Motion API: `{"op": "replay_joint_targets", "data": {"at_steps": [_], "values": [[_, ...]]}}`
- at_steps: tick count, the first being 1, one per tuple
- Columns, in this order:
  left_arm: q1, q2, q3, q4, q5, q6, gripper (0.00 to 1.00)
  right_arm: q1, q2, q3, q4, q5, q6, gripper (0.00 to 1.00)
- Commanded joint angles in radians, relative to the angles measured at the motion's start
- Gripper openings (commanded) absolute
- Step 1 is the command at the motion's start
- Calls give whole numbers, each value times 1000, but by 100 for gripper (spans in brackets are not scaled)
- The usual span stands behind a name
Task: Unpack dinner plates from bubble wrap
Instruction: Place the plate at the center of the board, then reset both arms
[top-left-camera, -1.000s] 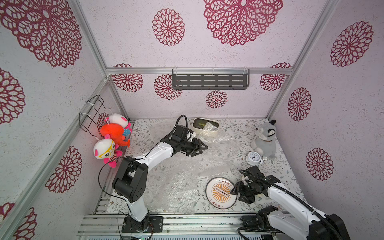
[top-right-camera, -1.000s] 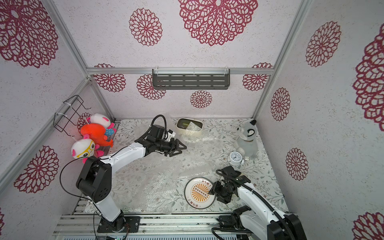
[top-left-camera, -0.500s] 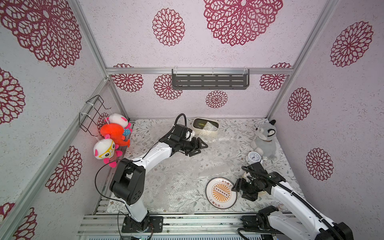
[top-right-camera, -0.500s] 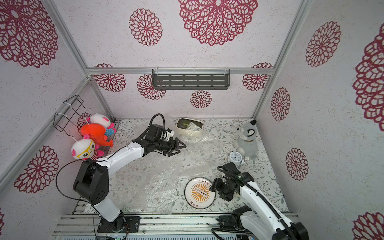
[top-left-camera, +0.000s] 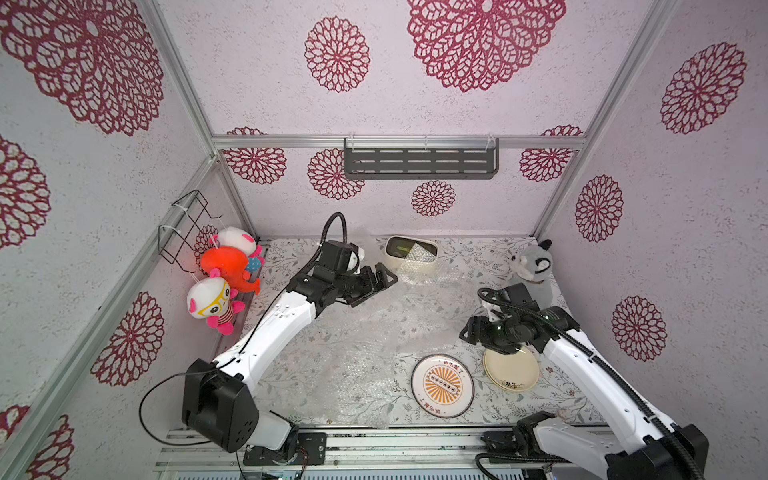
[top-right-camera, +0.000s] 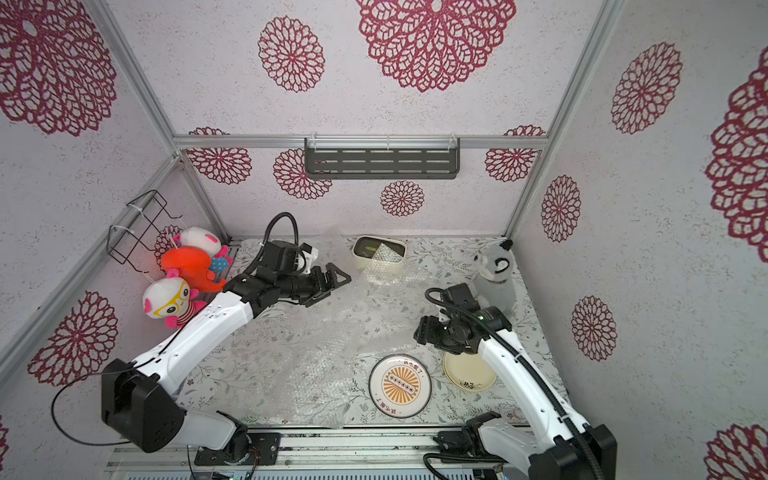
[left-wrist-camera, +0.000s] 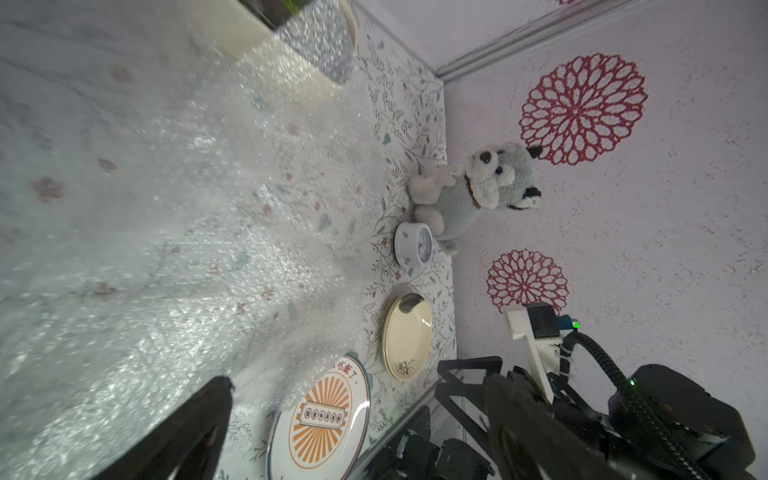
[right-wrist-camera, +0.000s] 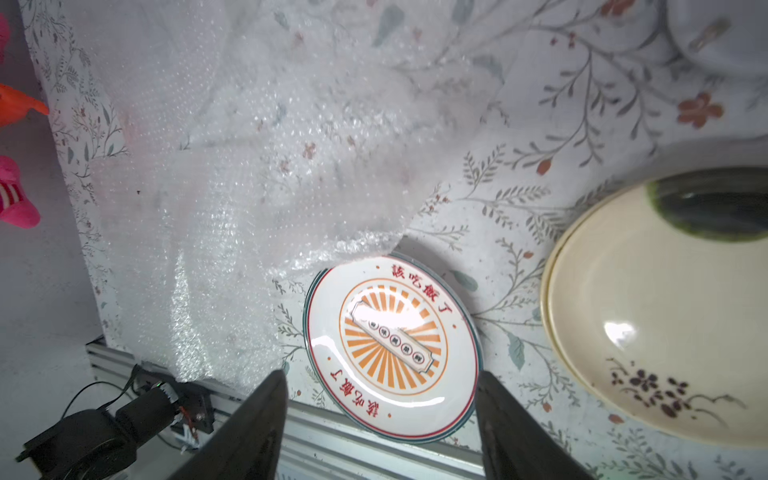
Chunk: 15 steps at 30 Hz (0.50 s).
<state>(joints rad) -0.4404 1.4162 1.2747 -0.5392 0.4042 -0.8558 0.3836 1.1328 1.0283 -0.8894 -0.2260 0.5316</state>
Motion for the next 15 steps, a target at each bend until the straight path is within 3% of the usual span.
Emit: {"op": "replay_joint_targets", "data": {"at_steps": [1, 6, 11, 13, 14, 15], "values": [[19, -75, 7, -106, -168, 59, 98, 4, 46, 92, 4, 75, -127, 73], [58, -154, -25, -145, -261, 70, 98, 3, 50, 131, 194, 102, -184, 73], [66, -236, -69, -136, -373, 119, 98, 1, -55, 6, 523, 153, -180, 74], [66, -281, -102, -113, -426, 152, 98, 0, -102, -49, 615, 231, -140, 87], [65, -312, -123, -93, -453, 174, 98, 0, -125, -74, 652, 270, -124, 98], [66, -340, -144, -70, -474, 193, 98, 0, -145, -95, 684, 304, -116, 99]]}}
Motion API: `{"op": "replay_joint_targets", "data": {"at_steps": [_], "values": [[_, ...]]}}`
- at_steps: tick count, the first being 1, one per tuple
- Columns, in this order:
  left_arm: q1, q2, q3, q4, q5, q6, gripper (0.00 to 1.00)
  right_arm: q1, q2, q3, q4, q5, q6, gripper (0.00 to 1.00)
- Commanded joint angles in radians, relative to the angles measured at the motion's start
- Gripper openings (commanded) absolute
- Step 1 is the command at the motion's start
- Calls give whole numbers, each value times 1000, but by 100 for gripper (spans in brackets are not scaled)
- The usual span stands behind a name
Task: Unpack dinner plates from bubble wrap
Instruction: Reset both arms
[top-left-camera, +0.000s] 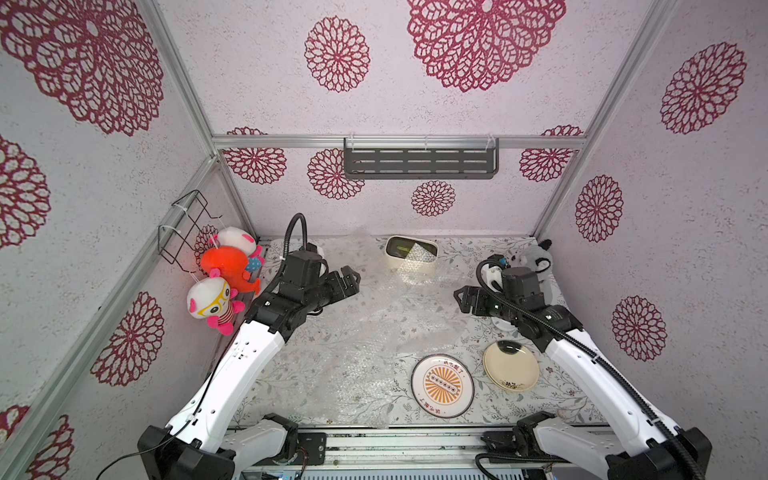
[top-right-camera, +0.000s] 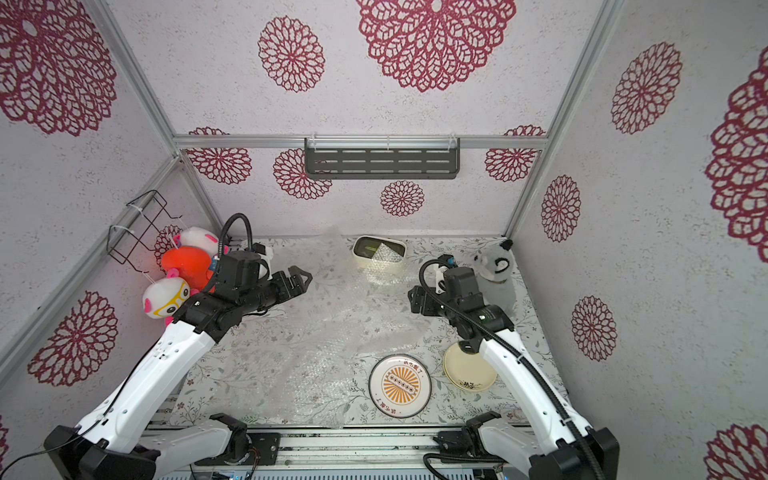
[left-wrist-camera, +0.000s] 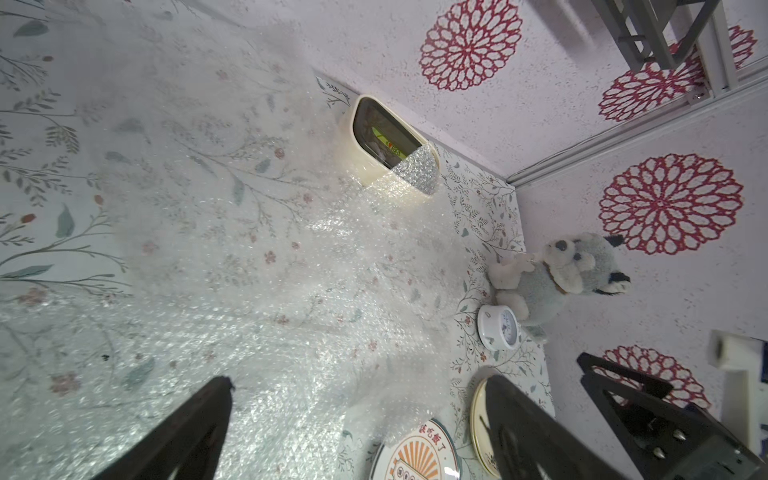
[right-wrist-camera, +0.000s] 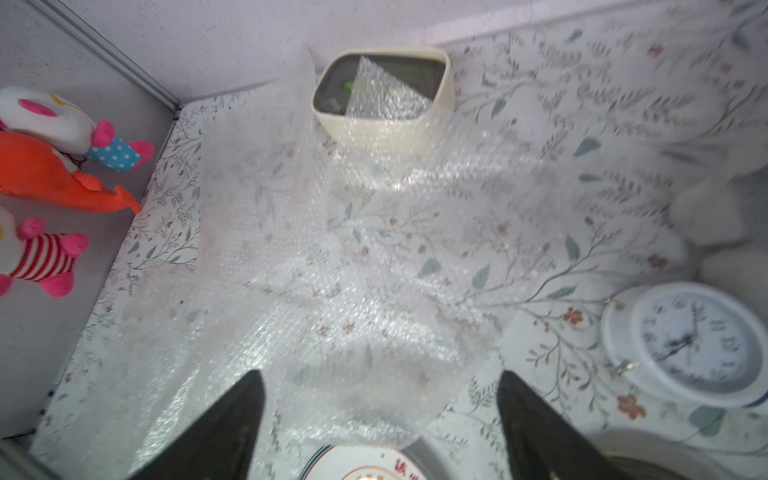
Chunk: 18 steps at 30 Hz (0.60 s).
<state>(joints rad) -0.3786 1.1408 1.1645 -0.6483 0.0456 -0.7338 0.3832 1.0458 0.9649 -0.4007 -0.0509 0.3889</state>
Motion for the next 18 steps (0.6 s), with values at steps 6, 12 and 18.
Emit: {"op": "replay_joint_targets", "data": {"at_steps": [6, 12, 18], "values": [[4, -293, -207, 181, -324, 171, 98, -11, -174, -147, 315, 259, -77, 99], [7, -374, -264, 96, -561, 197, 98, -112, -187, -185, 350, 283, -176, 99], [74, -362, -294, 15, -702, 181, 98, -256, -107, -245, 435, 263, -223, 99]]}}
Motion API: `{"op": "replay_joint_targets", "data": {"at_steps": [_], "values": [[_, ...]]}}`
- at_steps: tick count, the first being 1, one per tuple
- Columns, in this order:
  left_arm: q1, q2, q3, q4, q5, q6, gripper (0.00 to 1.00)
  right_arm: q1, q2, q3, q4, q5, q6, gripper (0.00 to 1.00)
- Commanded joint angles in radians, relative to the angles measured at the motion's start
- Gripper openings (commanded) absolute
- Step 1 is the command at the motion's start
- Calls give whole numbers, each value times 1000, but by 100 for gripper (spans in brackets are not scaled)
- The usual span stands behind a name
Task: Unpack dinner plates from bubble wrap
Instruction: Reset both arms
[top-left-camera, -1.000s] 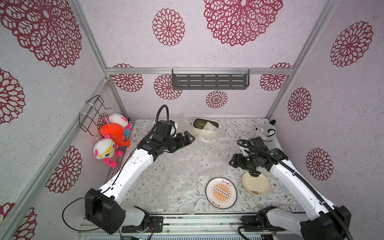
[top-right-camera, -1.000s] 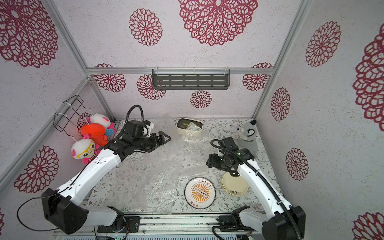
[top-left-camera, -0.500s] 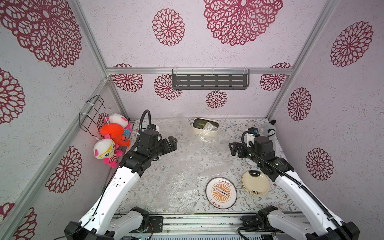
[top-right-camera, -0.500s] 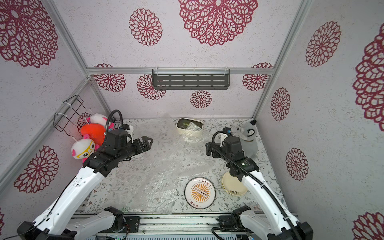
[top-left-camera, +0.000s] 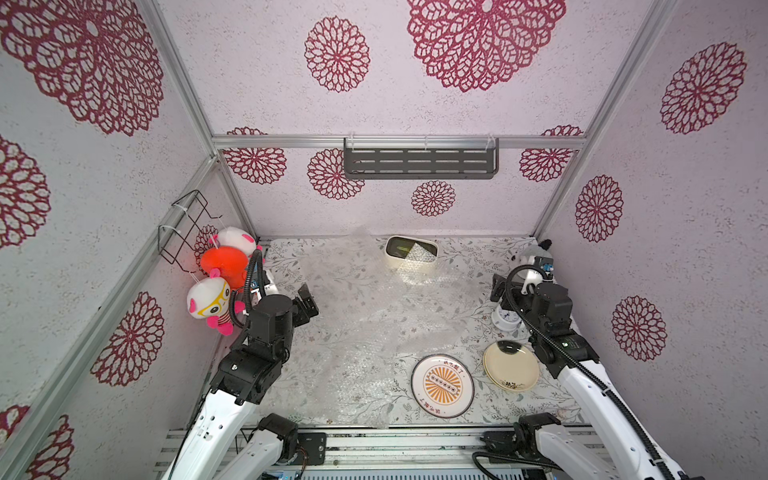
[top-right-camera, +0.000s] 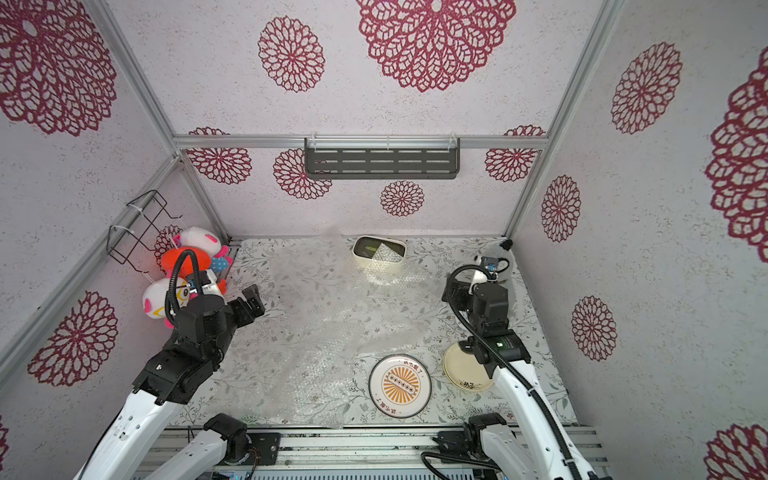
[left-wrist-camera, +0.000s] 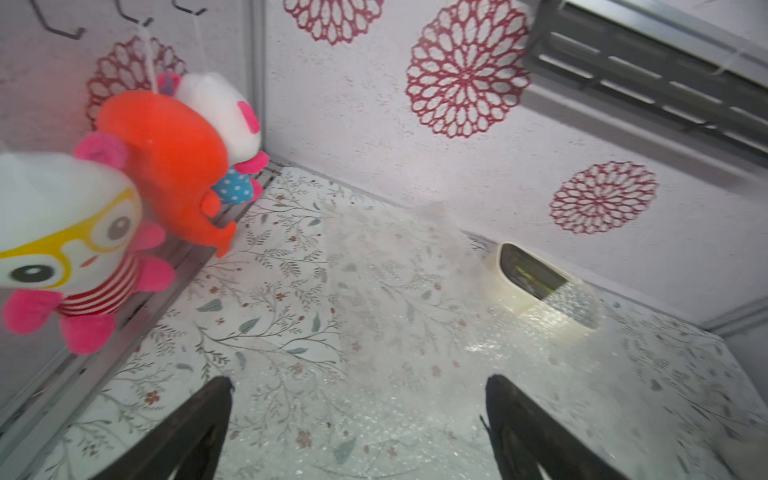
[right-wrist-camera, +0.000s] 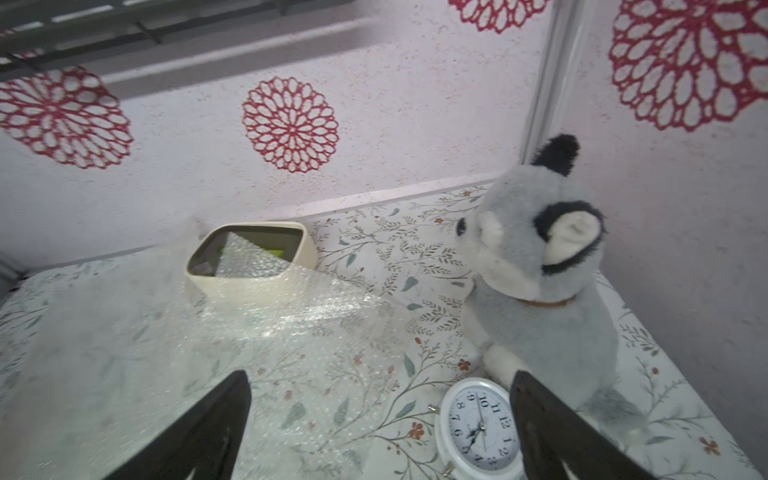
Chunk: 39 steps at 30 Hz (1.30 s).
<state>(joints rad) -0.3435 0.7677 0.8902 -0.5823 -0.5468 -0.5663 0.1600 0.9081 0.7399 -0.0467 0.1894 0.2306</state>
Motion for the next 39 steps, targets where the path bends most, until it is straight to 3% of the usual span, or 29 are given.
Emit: {"op": "replay_joint_targets", "data": {"at_steps": [1, 8, 14, 20, 31, 39], "values": [[68, 14, -32, -48, -89, 14, 98, -42, 53, -42, 113, 31, -87, 99], [263, 45, -89, 9, -19, 8, 98, -99, 268, -187, 397, 82, -116, 98], [351, 56, -166, 141, -34, 104, 98, -130, 445, -231, 606, 100, -136, 99], [455, 131, -226, 273, 22, 125, 98, -135, 542, -245, 729, 126, -142, 99], [490, 382, -378, 807, -28, 192, 98, -135, 580, -294, 861, 68, -183, 99], [491, 518, -368, 931, -6, 224, 98, -138, 583, -326, 913, 59, -183, 99]]}}
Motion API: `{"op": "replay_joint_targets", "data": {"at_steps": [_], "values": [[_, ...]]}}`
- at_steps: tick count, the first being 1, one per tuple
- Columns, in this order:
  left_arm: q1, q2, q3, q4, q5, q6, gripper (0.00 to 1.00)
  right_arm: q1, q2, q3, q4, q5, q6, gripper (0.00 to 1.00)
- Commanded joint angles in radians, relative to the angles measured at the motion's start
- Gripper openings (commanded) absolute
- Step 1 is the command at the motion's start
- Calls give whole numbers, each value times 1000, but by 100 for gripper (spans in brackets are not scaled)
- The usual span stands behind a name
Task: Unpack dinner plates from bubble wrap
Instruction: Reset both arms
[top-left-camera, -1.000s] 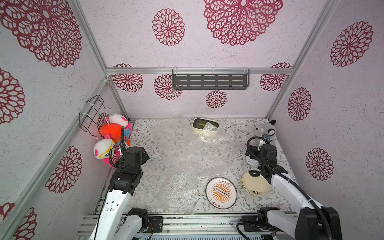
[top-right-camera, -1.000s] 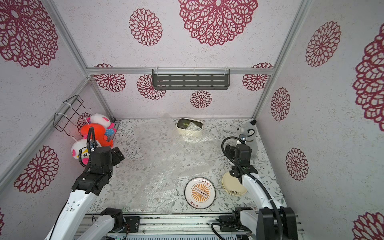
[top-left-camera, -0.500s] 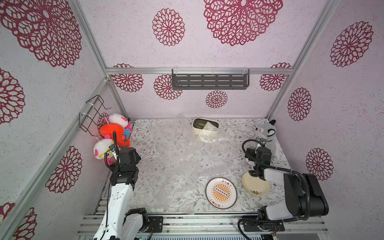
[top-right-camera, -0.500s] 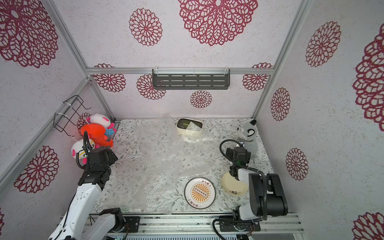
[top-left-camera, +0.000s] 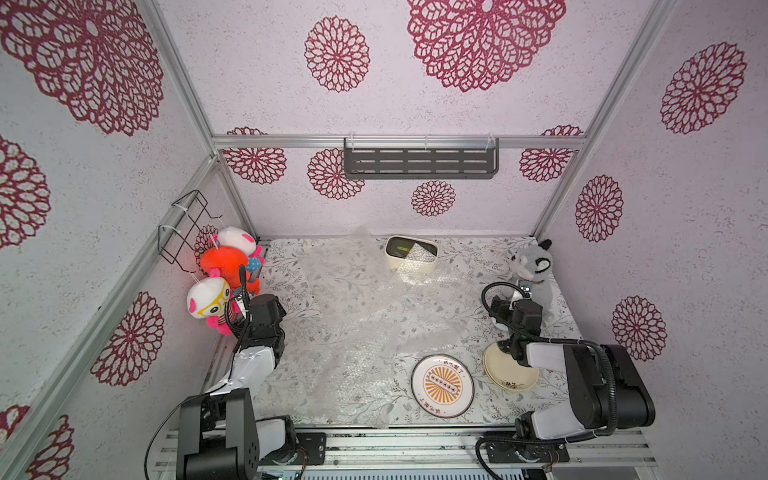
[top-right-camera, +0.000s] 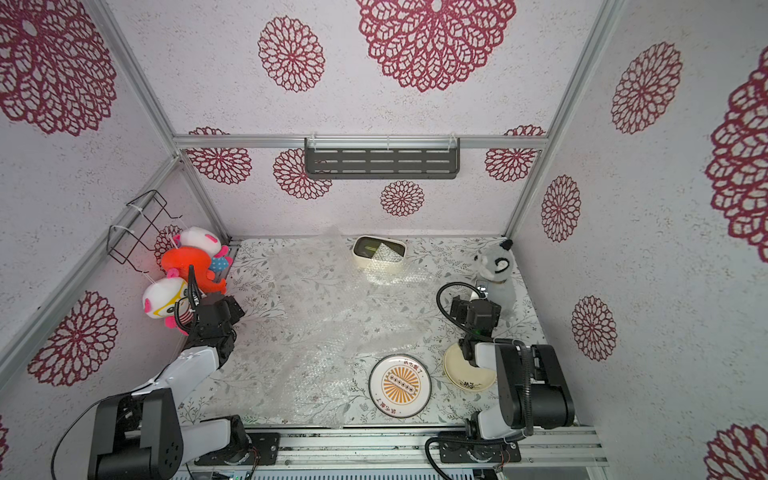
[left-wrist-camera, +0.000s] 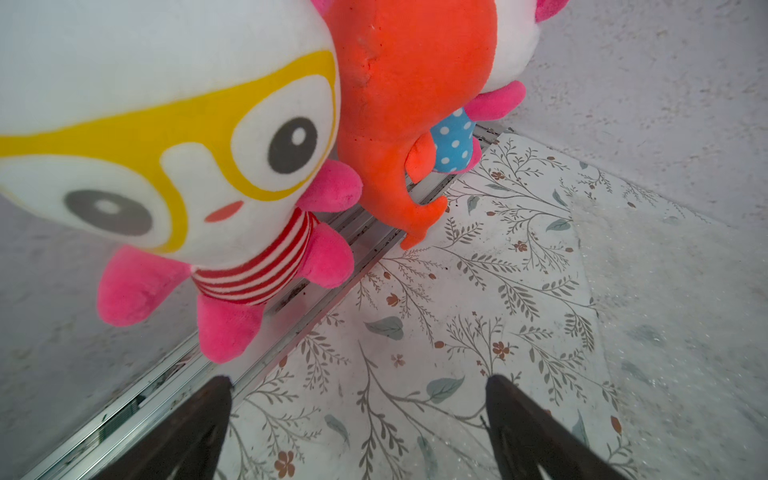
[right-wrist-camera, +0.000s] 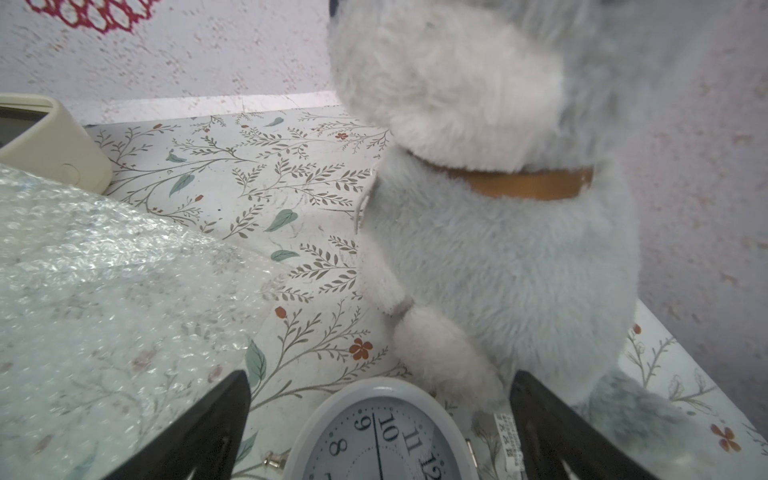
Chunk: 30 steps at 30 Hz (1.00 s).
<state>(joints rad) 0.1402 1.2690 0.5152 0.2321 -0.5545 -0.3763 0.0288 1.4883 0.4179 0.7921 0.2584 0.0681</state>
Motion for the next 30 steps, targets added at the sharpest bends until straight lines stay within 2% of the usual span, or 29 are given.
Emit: {"op": "replay_joint_targets", "data": {"at_steps": [1, 13, 16, 30], "values": [[6, 28, 7, 134, 9, 41, 98, -6, 6, -5, 78, -11, -21, 99], [6, 159, -35, 400, 152, 120, 98, -9, -2, -29, 117, -24, -21, 99], [7, 191, -30, 430, 158, 130, 98, -9, -6, -40, 131, -18, -21, 99], [7, 174, -101, 540, 211, 150, 98, -10, -7, -90, 219, 10, -9, 99]]}}
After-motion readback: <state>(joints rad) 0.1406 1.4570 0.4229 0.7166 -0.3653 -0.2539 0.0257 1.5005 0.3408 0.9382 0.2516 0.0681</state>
